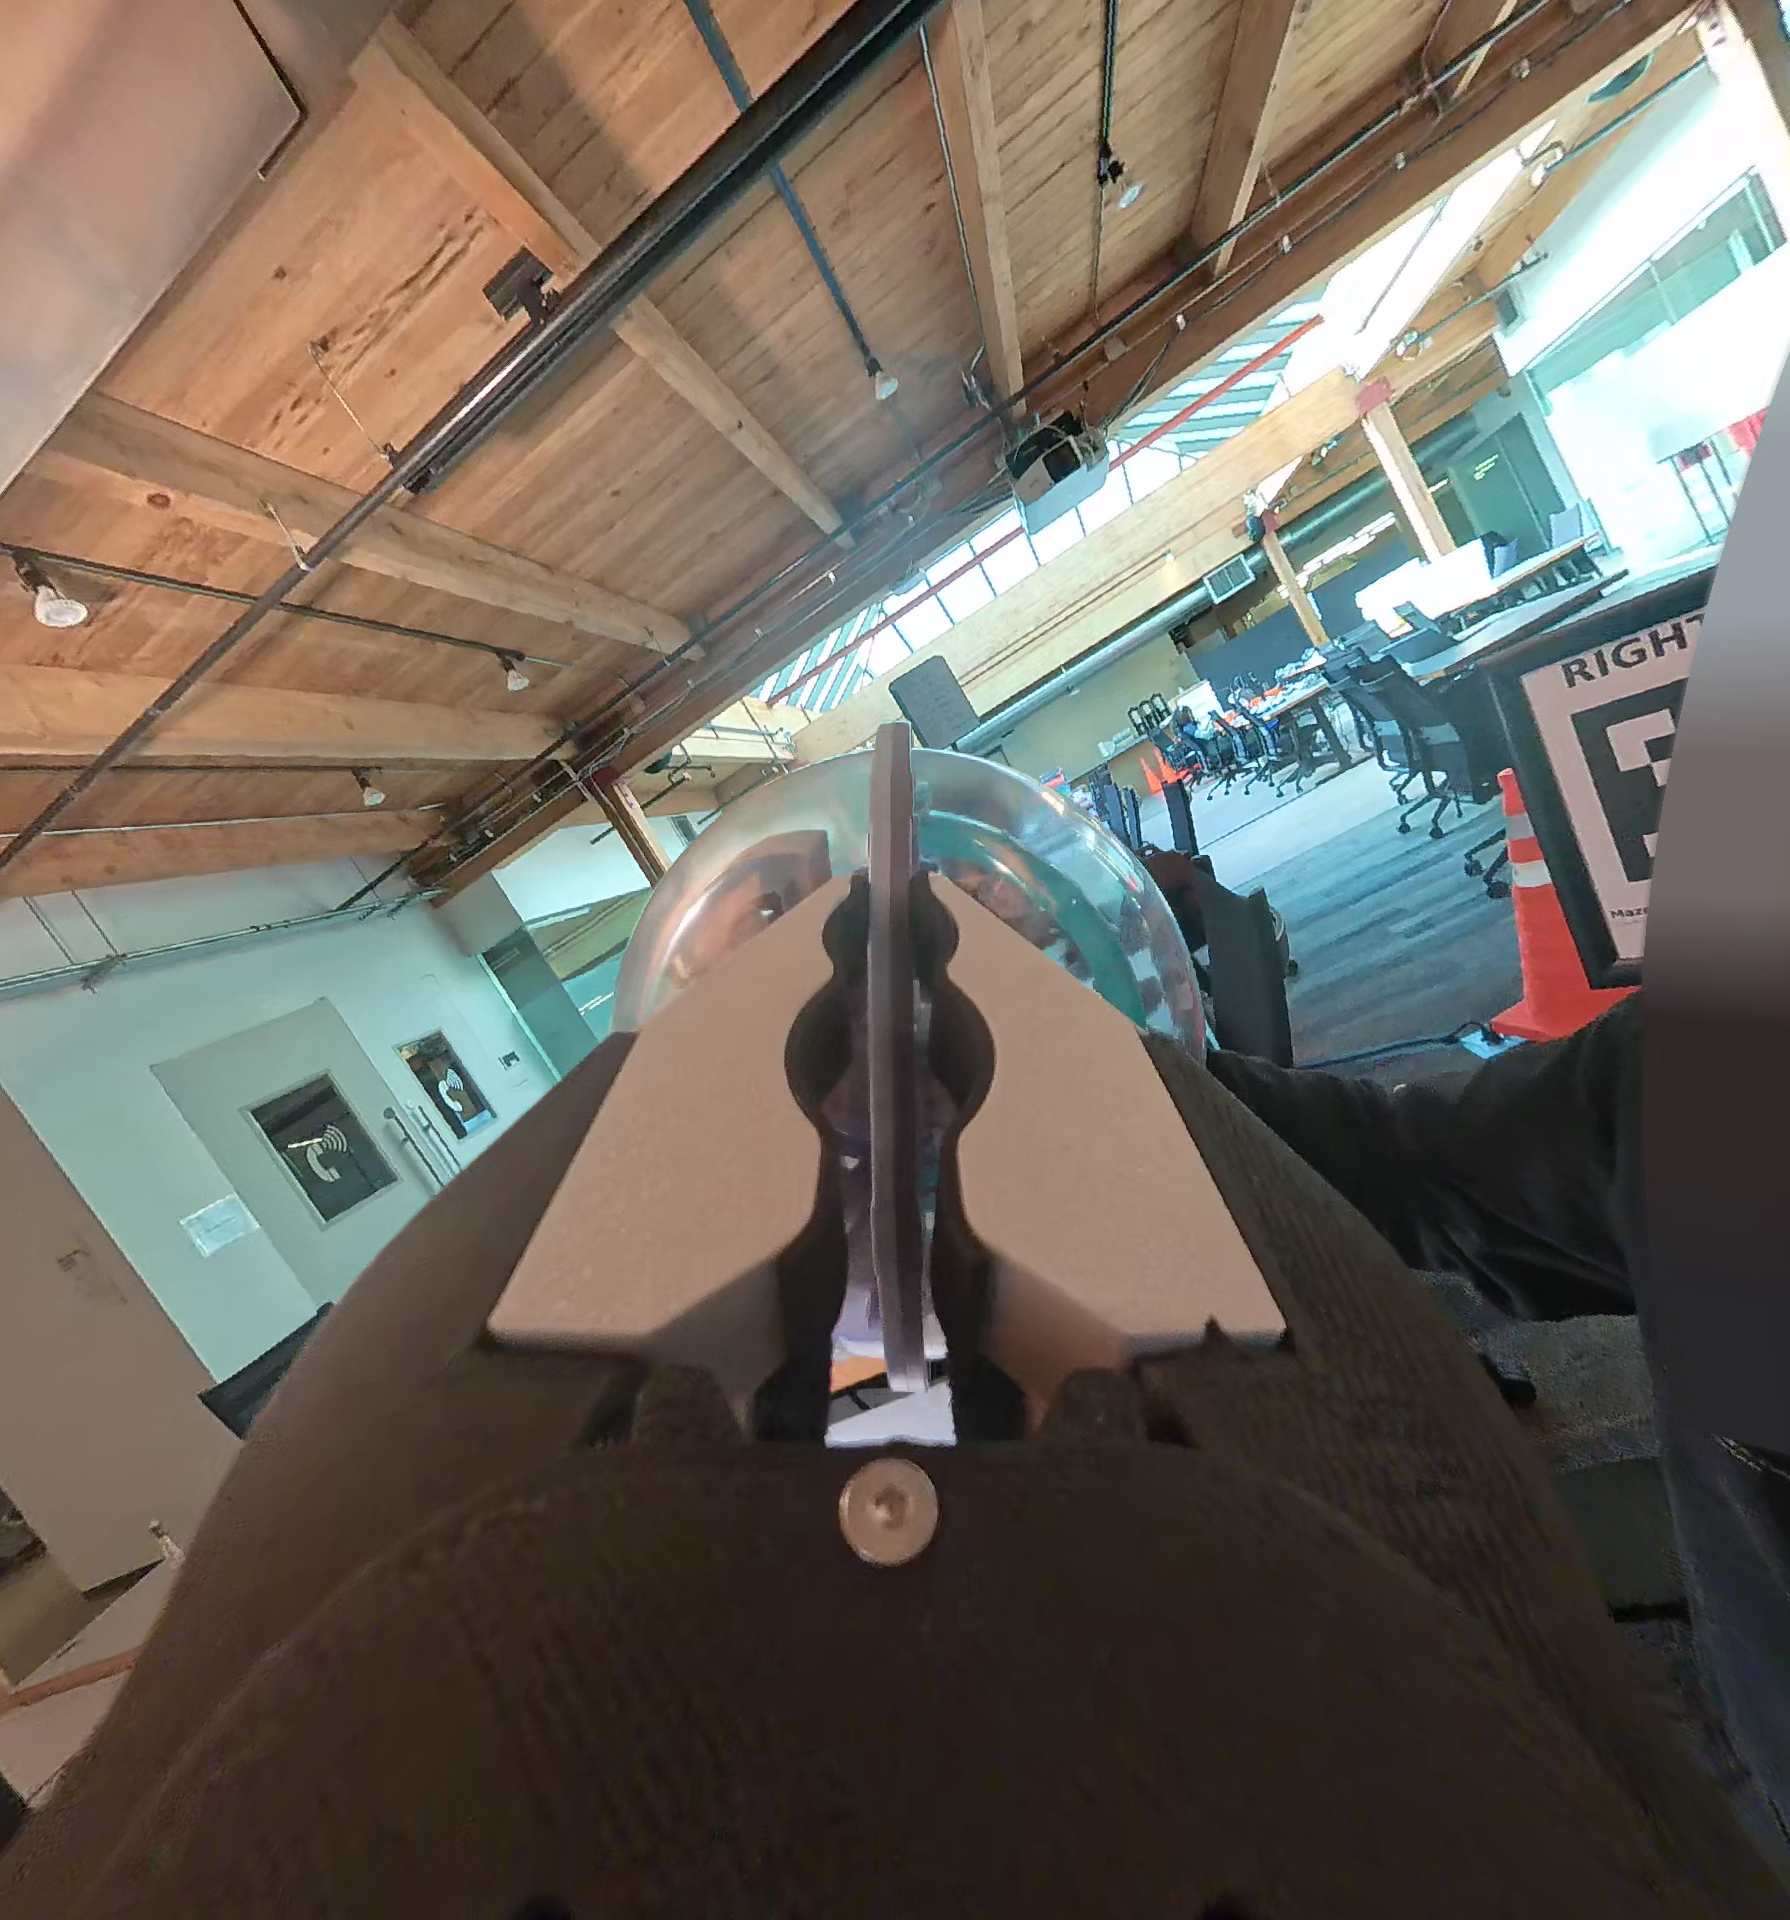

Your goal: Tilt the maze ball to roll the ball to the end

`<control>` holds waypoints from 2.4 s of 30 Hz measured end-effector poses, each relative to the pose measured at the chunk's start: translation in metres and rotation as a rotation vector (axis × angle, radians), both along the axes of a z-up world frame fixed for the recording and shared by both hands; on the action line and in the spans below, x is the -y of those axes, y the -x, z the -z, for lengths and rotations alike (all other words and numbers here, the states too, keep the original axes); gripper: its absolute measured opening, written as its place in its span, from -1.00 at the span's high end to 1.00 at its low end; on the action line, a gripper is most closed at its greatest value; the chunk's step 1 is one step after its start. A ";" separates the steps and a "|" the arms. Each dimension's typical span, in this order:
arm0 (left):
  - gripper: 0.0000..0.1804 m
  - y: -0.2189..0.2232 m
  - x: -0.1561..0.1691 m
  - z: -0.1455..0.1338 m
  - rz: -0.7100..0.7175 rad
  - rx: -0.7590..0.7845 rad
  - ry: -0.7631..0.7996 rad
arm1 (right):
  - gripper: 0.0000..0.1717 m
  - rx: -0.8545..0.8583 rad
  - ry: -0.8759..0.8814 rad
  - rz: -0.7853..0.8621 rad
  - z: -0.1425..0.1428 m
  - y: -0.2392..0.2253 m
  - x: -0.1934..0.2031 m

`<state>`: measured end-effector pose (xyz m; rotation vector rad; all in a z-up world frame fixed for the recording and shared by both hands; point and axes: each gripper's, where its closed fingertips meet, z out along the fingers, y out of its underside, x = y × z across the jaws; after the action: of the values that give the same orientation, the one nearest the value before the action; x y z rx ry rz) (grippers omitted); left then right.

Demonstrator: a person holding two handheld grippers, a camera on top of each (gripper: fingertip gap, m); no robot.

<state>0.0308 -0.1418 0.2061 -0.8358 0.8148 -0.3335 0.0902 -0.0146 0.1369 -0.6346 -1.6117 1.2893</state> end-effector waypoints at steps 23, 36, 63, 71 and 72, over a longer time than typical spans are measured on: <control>0.93 0.023 -0.025 0.026 0.110 0.228 0.004 | 0.93 0.120 0.016 0.098 0.012 -0.005 -0.016; 0.93 0.034 -0.043 0.043 0.125 0.286 0.058 | 0.93 0.159 0.067 0.103 0.031 0.000 -0.030; 0.93 0.062 -0.088 0.115 0.100 0.464 0.300 | 0.94 0.336 0.277 0.076 0.120 0.019 -0.053; 0.94 0.082 -0.119 0.184 0.059 0.569 0.534 | 0.94 0.522 0.460 0.042 0.194 0.027 -0.062; 0.94 0.085 -0.123 0.197 0.058 0.589 0.578 | 0.94 0.549 0.498 0.035 0.207 0.027 -0.063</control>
<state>-0.0541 -0.0185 0.0093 -1.1698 0.1809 -0.8455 0.0629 0.0487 -0.0699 -1.4159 -1.6896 1.5949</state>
